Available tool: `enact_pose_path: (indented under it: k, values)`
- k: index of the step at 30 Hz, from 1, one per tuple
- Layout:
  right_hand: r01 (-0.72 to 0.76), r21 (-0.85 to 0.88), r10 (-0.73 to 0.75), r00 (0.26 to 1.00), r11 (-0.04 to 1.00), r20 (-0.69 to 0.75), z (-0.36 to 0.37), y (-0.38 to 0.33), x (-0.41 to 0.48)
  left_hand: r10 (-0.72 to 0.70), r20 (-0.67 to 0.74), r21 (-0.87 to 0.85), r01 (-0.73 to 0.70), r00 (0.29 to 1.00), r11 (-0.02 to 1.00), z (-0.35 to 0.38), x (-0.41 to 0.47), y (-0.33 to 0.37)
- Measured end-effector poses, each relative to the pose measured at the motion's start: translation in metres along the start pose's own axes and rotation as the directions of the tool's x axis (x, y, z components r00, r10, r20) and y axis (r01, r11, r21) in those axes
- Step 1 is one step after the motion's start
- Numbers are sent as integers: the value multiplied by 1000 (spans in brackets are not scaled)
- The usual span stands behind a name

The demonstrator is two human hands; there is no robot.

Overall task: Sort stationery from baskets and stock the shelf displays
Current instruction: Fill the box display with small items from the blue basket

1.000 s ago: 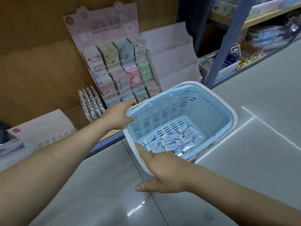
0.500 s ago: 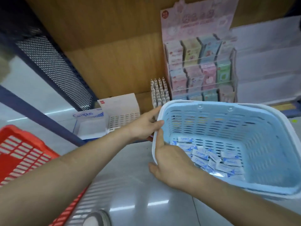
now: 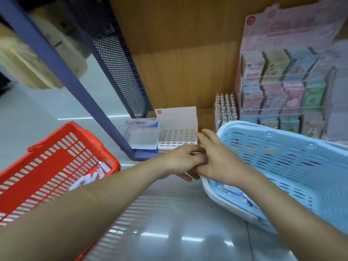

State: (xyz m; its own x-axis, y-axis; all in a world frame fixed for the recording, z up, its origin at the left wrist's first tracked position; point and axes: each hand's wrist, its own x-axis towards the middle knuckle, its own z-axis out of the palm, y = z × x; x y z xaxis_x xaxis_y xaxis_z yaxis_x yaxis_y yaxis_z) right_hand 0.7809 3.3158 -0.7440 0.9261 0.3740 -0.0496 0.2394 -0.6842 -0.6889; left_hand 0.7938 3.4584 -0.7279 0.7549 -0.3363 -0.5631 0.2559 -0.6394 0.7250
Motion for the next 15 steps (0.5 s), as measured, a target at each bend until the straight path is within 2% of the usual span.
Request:
enact_pose_path:
  k: [7,9,11,15]
  values:
    - [14,271,27,989,962,-148,7,16,-20,126,-75,187,-110,989,976,12,21,16]
    - [-28,255,73,983,967,-168,-5,29,-30,158,-61,255,-138,986,957,1,23,16]
    - [-133,208,167,973,969,-159,-20,48,-42,205,-46,385,-172,978,907,-14,28,12]
    - [-332,89,335,942,939,-30,-20,86,-56,259,-74,624,-158,963,766,-29,37,4]
